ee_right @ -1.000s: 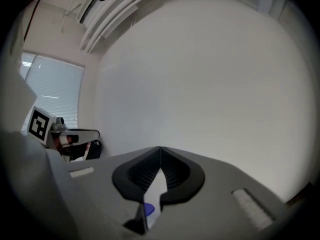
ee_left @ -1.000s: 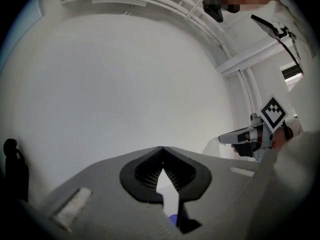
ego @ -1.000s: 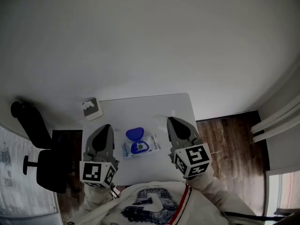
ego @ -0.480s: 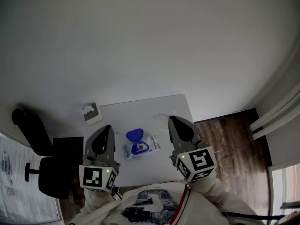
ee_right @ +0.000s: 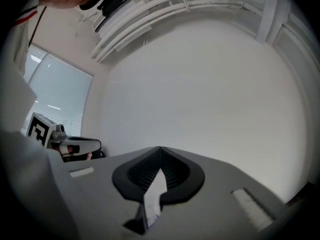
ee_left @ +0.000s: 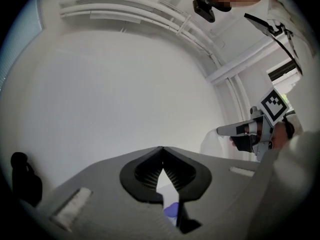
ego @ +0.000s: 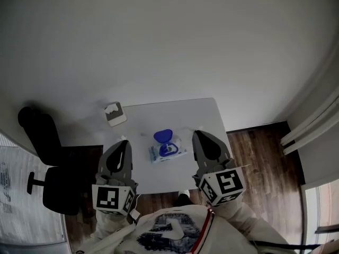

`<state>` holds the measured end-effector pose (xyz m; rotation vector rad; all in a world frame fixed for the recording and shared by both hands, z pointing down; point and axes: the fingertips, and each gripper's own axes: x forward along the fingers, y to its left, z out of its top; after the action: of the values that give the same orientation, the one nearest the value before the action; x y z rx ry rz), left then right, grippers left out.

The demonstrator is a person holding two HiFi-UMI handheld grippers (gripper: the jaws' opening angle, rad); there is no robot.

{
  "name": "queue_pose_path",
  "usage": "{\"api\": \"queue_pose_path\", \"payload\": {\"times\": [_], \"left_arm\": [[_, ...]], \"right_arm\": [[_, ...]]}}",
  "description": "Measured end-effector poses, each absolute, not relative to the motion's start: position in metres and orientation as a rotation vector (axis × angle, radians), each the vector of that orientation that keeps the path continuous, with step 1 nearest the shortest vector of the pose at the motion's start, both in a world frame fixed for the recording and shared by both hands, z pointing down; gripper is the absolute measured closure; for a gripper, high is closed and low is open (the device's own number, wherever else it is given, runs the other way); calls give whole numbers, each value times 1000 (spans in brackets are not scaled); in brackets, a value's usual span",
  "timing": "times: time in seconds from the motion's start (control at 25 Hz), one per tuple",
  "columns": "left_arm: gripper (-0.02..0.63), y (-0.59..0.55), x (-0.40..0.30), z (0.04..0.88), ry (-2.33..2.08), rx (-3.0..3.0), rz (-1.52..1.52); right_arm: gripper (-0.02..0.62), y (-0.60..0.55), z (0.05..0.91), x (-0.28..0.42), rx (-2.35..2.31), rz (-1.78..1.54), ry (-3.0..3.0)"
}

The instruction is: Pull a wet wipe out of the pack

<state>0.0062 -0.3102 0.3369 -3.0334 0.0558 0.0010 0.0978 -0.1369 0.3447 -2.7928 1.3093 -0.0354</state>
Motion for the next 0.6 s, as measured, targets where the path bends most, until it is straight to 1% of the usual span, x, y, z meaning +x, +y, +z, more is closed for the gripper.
{"api": "queue_pose_path", "payload": {"times": [0.44,0.6], "left_arm": [[601,-308,-121,358,53,-3065,-29],[601,-303,-154,365,49,-3074,-34]], "right_arm": [[588,-136,362,-30,-2803,-85,1284],[588,-131,362,-64,-2802,-80,1290]]}}
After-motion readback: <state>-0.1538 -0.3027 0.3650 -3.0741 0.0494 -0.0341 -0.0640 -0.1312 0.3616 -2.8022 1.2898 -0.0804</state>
